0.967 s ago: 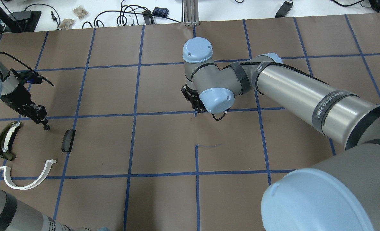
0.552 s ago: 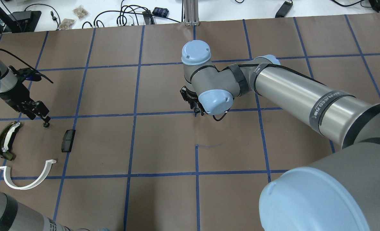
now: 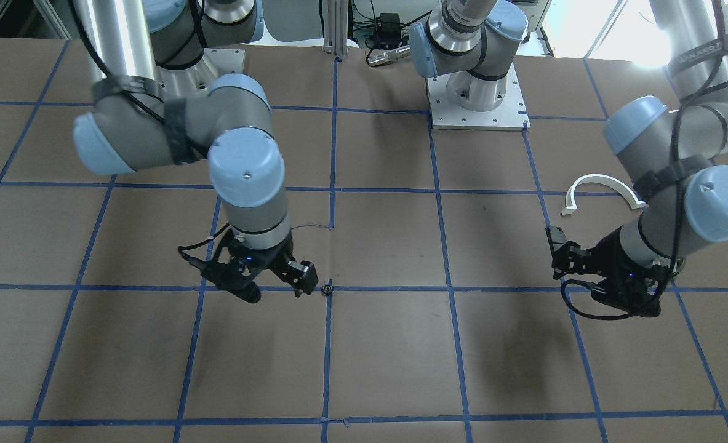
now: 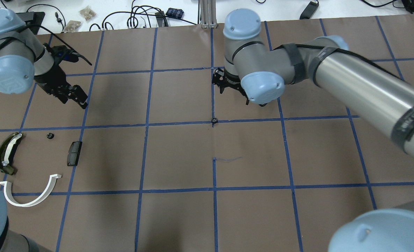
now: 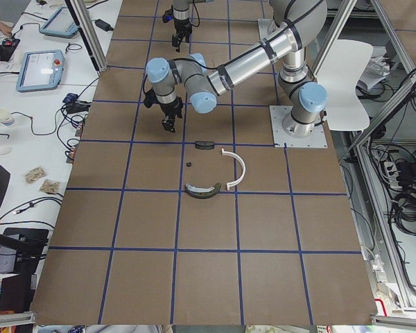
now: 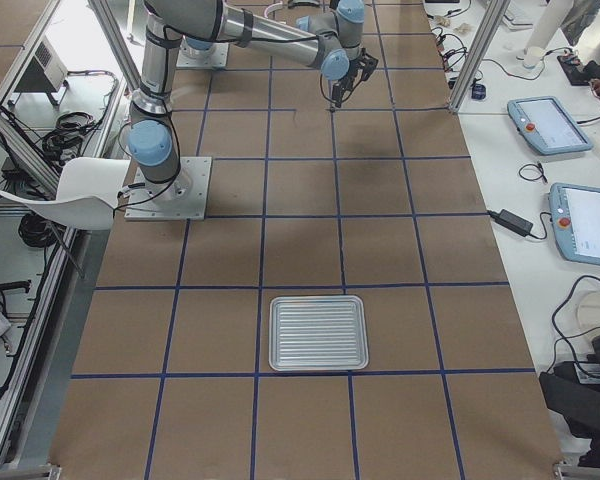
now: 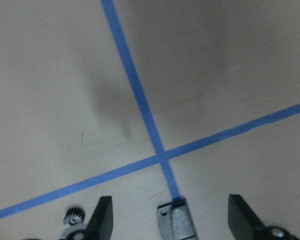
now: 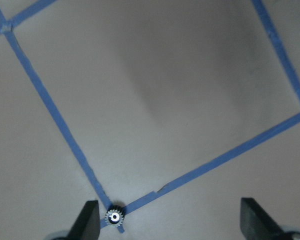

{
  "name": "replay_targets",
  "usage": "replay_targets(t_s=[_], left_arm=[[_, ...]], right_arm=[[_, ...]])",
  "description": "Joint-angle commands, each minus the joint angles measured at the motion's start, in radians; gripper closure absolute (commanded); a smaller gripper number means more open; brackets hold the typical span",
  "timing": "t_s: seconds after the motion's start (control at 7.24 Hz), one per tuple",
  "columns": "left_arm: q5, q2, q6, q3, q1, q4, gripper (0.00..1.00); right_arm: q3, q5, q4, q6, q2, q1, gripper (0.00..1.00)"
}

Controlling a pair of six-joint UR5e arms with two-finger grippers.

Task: Place bearing gear from tray to pile

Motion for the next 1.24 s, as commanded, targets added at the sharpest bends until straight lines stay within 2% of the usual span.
replay_targets(t_s=[0.0,0.14,0.28,0.41,0.55,0.83,1.1], left_arm=[[-0.061,-0.023,-0.214,0.069,-0.23,0.065,0.12],[-0.061,-0.057,-0.382,0.091,-0.354,0.069,0.12],[-0.082,-0.129,-0.649,0.109,-0.422,0.131,0.09],[-0.069,-0.178,-0.696,0.135,-0.535,0.23,0.06],[-0.064,-0.212,-0.84,0.152,-0.591,0.239,0.06],[-0.063,-0.247,-0.88,0.131,-0.606,0.245,0.06],[-0.061,-0.261,-0.899,0.09,-0.642,0.253,0.06]], right_arm=[[-0.005,-0.005,0.08,-0.321,-0.128,-0.122,0.0],[-0.014,-0.003,0.156,-0.377,-0.186,-0.143,0.0],[-0.054,-0.005,0.282,-0.384,-0.218,-0.152,0.0],[-0.123,0.009,0.377,-0.445,-0.24,-0.147,0.0],[-0.18,0.047,0.404,-0.492,-0.237,-0.147,0.0],[-0.193,0.04,0.5,-0.498,-0.242,-0.147,0.0],[-0.182,0.04,0.504,-0.523,-0.254,-0.146,0.0]])
